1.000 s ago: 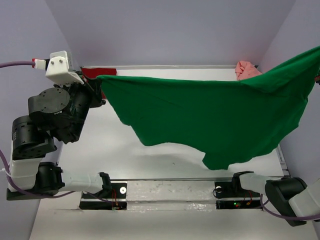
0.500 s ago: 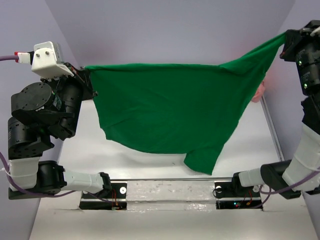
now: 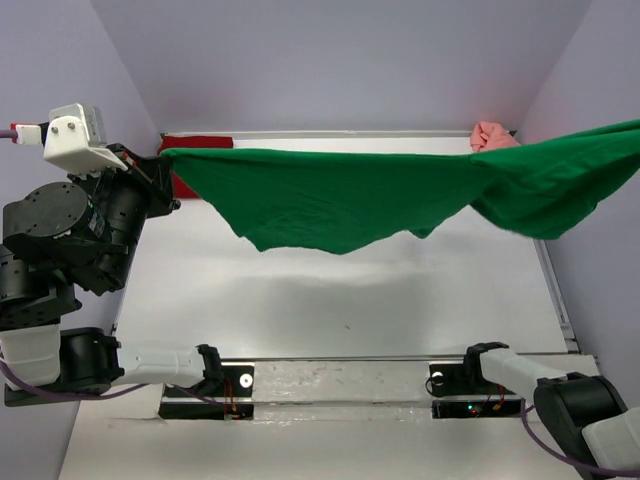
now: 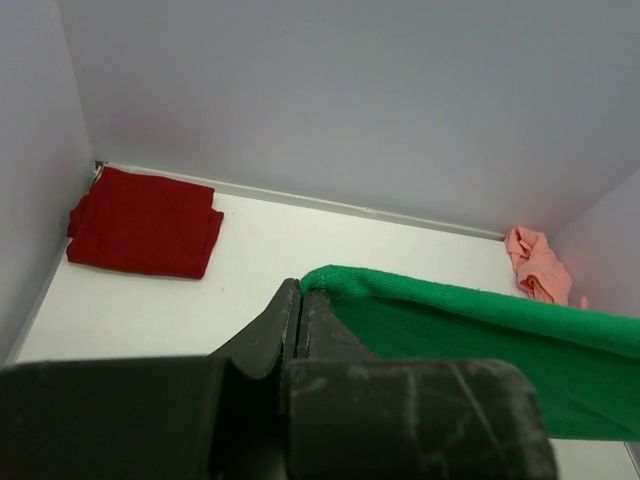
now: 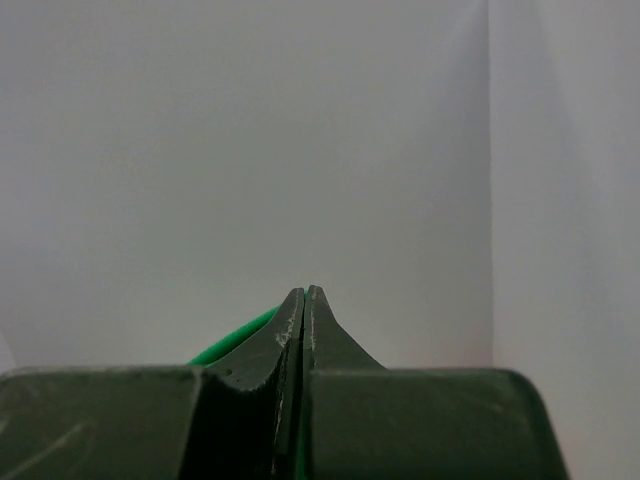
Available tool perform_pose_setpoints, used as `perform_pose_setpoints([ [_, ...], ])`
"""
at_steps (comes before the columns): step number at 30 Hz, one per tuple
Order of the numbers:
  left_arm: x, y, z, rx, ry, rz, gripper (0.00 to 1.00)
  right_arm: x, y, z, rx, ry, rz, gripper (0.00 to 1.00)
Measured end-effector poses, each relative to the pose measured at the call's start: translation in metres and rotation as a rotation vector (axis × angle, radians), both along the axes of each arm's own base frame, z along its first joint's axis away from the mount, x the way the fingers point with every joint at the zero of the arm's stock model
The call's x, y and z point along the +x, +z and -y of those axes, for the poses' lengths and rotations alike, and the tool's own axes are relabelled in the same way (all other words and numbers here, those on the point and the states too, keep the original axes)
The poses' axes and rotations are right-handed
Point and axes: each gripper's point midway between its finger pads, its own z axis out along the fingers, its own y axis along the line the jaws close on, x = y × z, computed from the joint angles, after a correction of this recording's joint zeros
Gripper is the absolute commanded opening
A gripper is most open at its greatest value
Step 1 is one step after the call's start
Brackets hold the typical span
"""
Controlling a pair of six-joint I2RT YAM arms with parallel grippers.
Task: Fold and stack the t-shirts
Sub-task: Flatten the tshirt out
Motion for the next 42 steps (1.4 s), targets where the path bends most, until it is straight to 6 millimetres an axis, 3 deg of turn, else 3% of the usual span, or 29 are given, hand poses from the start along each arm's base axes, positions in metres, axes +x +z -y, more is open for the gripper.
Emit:
perform_pose_setpoints([
  [2,0.000,-0.001,0.001,-0.003,-0.006,-0.003,0.00,0.005,-0.002,-0.002,0.000,0.009,-0.014,0.00],
  [12,0.000,0.002,0.000,0.013,-0.003,0.006,0.00,0.067,-0.026,-0.020,-0.011,0.060,-0.164,0.00],
  [18,0.013,-0.003,0.015,0.041,0.029,0.014,0.00,0.120,-0.040,-0.025,-0.018,0.050,-0.251,0.00],
  [22,0.068,-0.034,0.018,0.101,0.150,-0.045,0.00,0.198,-0.074,-0.031,-0.034,0.017,-0.391,0.00],
  [23,0.084,-0.049,0.016,0.126,0.180,-0.077,0.00,0.217,-0.084,-0.033,-0.040,0.011,-0.426,0.00],
  [24,0.114,-0.075,0.012,0.151,0.206,-0.135,0.00,0.236,-0.097,-0.035,-0.048,0.004,-0.467,0.00],
  [25,0.131,-0.092,0.012,0.167,0.206,-0.175,0.00,0.266,-0.117,-0.036,-0.061,-0.010,-0.529,0.00],
  [27,0.175,-0.127,0.008,0.172,0.213,-0.256,0.00,0.307,-0.153,-0.038,-0.085,-0.022,-0.627,0.00],
  [29,0.226,-0.174,0.011,0.185,0.195,-0.356,0.00,0.359,-0.204,-0.035,-0.110,-0.041,-0.748,0.00],
  [32,0.269,-0.226,0.011,0.194,0.173,-0.454,0.00,0.405,-0.266,-0.023,-0.122,-0.062,-0.884,0.00],
  [35,0.302,-0.262,0.008,0.180,0.141,-0.512,0.00,0.435,-0.310,-0.013,-0.131,-0.075,-0.969,0.00],
  [42,0.358,-0.287,0.002,0.170,0.120,-0.468,0.00,0.466,-0.374,-0.004,-0.154,-0.055,-1.059,0.00],
])
